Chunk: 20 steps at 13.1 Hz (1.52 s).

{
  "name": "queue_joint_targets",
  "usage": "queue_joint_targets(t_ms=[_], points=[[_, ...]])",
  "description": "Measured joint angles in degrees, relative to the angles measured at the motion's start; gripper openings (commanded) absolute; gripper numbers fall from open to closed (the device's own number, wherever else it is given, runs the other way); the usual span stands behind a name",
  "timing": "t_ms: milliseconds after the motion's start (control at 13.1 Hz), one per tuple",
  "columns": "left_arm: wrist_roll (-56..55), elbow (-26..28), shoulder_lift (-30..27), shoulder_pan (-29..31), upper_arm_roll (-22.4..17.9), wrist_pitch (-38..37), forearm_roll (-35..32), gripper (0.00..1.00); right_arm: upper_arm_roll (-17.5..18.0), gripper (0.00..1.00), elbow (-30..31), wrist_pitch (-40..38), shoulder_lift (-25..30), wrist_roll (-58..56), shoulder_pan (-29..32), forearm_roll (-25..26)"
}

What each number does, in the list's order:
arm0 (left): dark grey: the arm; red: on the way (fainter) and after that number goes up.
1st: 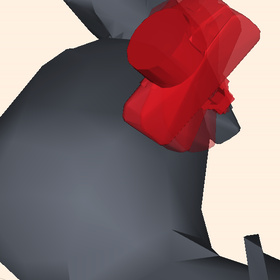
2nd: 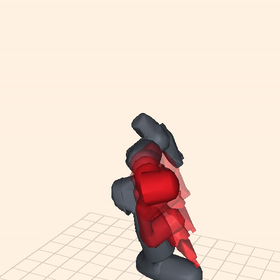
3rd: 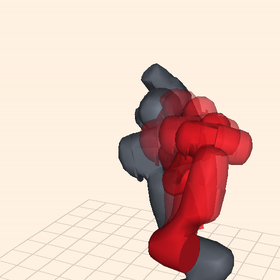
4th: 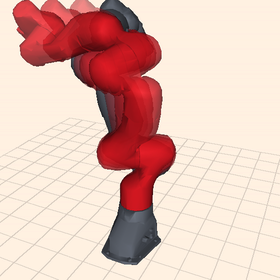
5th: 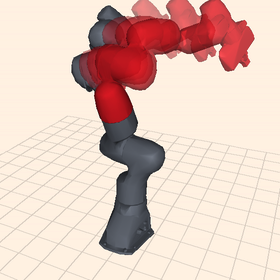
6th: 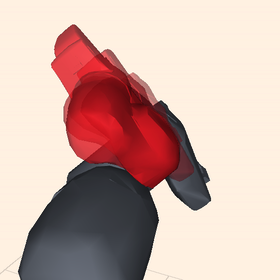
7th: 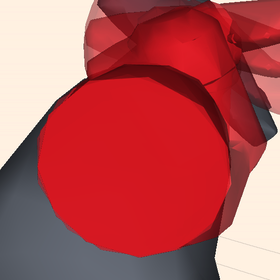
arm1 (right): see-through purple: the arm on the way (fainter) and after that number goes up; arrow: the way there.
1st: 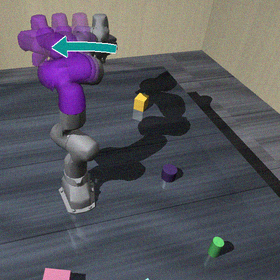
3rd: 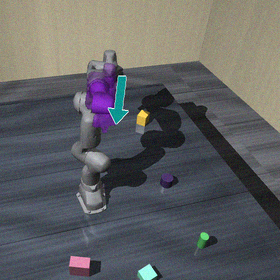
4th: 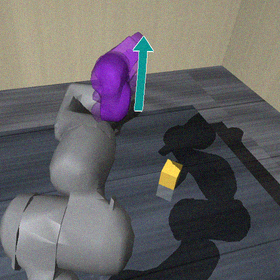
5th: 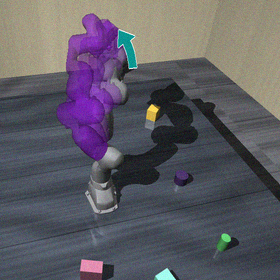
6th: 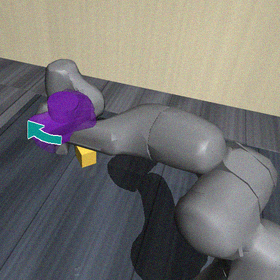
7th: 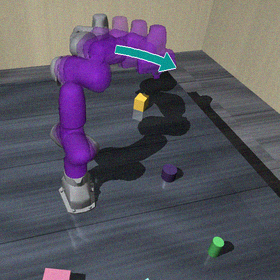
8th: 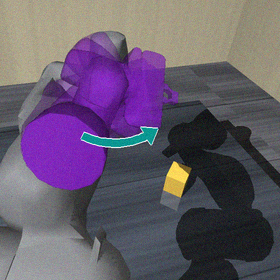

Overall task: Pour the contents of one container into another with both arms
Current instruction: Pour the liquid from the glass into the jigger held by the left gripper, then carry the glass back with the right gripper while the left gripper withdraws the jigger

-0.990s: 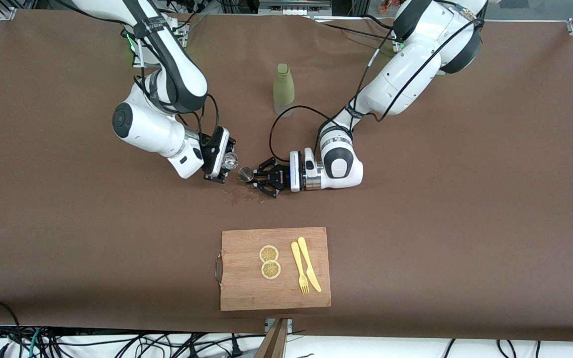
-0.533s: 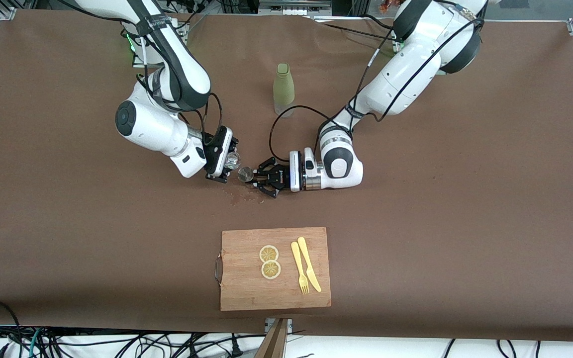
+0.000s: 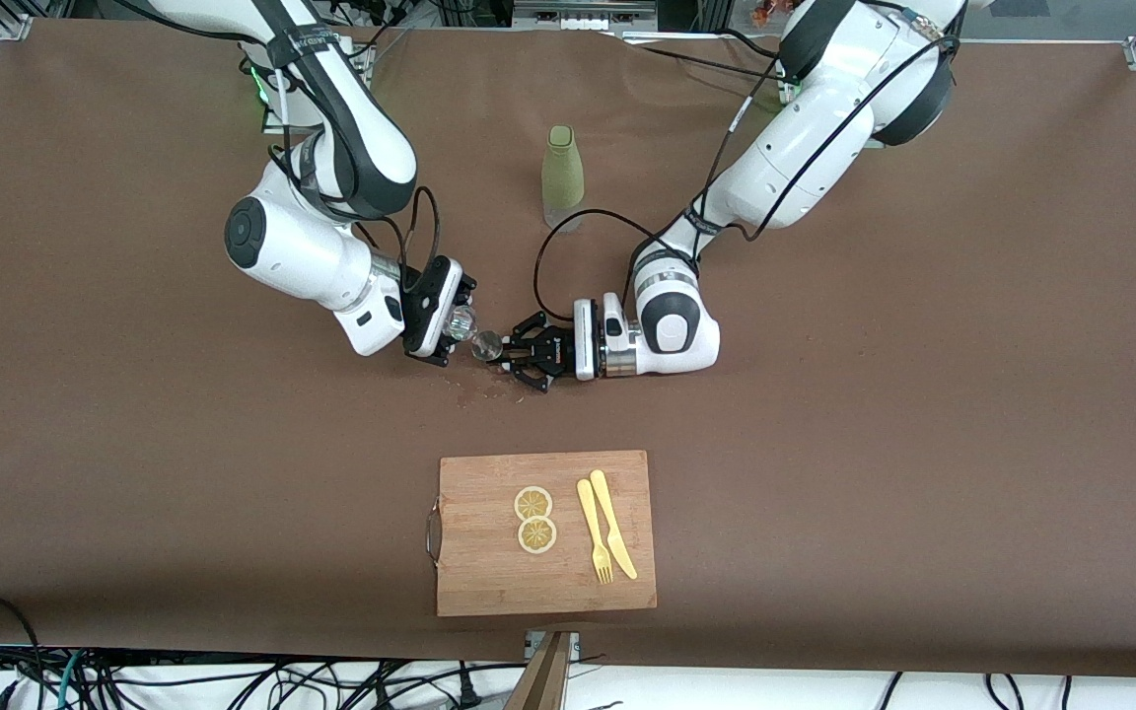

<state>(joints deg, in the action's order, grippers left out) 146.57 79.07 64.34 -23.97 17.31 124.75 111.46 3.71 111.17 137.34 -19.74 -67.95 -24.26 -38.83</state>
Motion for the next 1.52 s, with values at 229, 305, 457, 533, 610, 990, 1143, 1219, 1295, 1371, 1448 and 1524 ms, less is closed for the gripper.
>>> queue_joint_targets(t_ms=[229, 305, 457, 533, 610, 990, 1143, 1219, 1295, 1371, 1448, 1524], points=[[0.0, 0.0, 0.0, 0.0, -0.3, 0.0, 0.0, 0.00, 0.0, 0.26, 0.0, 0.0, 0.0, 0.2, 0.0, 0.0], [0.0, 0.0, 0.0, 0.0, -0.5, 0.0, 0.0, 0.00, 0.0, 0.26, -0.1, 0.1, 0.0, 0.3, 0.0, 0.0], [0.0, 0.0, 0.0, 0.1, -0.7, 0.0, 0.0, 0.00, -0.1, 0.26, -0.5, 1.8, 0.6, 0.3, 0.2, -0.2], [0.0, 0.0, 0.0, 0.1, -0.7, 0.0, 0.0, 0.00, -0.1, 0.26, -0.7, 2.4, 1.6, 0.3, 0.4, -0.6], [0.0, 0.0, 0.0, 0.1, -0.7, 0.0, 0.0, 0.00, -0.2, 0.26, -0.8, 2.7, 3.0, 0.3, 1.0, -1.5], [0.1, 0.3, -1.2, 2.1, -0.7, 0.0, 0.0, 0.00, 2.2, 0.26, -1.1, 6.0, 7.4, 0.3, 3.3, -7.1], [0.1, 2.7, -3.3, 4.1, -0.7, -0.4, 0.0, 0.00, 5.2, 0.26, -1.2, 6.2, 9.4, 0.0, 6.4, -7.4], [0.2, 4.3, -4.6, 5.4, -0.8, -1.6, 0.0, 0.00, 6.8, 0.26, -1.2, 5.8, 10.7, -0.4, 8.7, -7.4], [0.5, 6.1, -5.8, 6.9, -0.8, -4.0, 0.0, 0.00, 8.0, 0.26, -1.2, 5.0, 11.8, -1.1, 11.1, -7.5], [1.1, 7.8, -6.9, 8.4, -0.8, -6.2, -0.3, 0.00, 9.0, 0.27, -1.3, 4.3, 12.6, -2.8, 13.3, -8.6], [1.5, 9.6, -8.0, 10.2, -0.9, -7.6, -1.7, 0.00, 9.7, 0.27, -1.5, 3.5, 12.9, -5.7, 15.4, -11.1], [1.6, 11.2, -9.0, 12.5, -0.9, -8.5, -4.9, 0.00, 10.1, 0.27, -1.6, 2.6, 12.8, -9.6, 17.1, -14.4]])
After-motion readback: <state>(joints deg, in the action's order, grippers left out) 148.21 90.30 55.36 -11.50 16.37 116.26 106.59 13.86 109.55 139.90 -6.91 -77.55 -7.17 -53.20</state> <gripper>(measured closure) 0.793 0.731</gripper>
